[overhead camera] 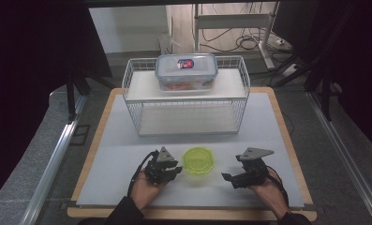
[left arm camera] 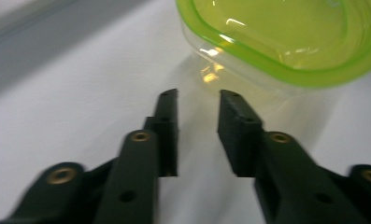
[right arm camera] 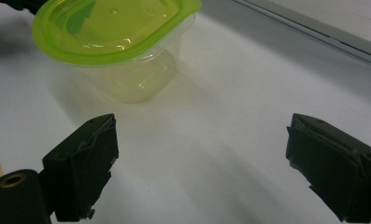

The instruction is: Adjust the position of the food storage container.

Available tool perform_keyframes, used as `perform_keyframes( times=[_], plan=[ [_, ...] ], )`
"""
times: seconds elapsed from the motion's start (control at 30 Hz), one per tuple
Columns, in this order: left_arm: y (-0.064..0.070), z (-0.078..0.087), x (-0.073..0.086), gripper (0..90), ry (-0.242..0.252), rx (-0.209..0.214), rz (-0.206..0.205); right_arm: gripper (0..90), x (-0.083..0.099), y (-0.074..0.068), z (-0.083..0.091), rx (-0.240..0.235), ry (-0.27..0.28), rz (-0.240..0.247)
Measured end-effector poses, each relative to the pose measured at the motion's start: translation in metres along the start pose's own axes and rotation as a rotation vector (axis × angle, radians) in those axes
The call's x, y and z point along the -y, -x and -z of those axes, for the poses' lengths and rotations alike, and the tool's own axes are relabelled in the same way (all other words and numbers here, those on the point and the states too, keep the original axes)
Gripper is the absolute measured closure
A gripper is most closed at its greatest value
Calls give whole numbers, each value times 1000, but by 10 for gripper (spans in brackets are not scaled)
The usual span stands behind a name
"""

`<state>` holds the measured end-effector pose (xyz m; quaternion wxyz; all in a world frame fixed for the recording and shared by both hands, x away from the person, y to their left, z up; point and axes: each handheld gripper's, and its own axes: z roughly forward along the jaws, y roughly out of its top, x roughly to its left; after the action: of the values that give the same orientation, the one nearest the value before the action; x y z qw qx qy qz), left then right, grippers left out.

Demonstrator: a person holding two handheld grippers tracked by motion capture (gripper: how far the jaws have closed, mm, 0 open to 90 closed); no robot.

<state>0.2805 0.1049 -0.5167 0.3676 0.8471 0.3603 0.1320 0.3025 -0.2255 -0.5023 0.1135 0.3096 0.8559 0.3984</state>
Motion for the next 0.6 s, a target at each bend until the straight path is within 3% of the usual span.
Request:
perform_keyframes(
  times=[0.13,0.2,0.3,0.43,0.6],
  plan=[
    [4,15,8,497,16,-35,-42,82,0,2,1,-2,6,-7],
    [4,24,12,355,36,-32,-57,71,-1,3,2,-32,10,-64],
    [3,29,16,286,51,-21,-46,64,-1,4,3,-47,16,-85],
    [0,39,25,195,75,0,-7,56,-2,4,5,-49,31,-85],
    [1,49,37,89,69,-24,-27,37,-1,2,2,-60,27,-52]
  ],
)
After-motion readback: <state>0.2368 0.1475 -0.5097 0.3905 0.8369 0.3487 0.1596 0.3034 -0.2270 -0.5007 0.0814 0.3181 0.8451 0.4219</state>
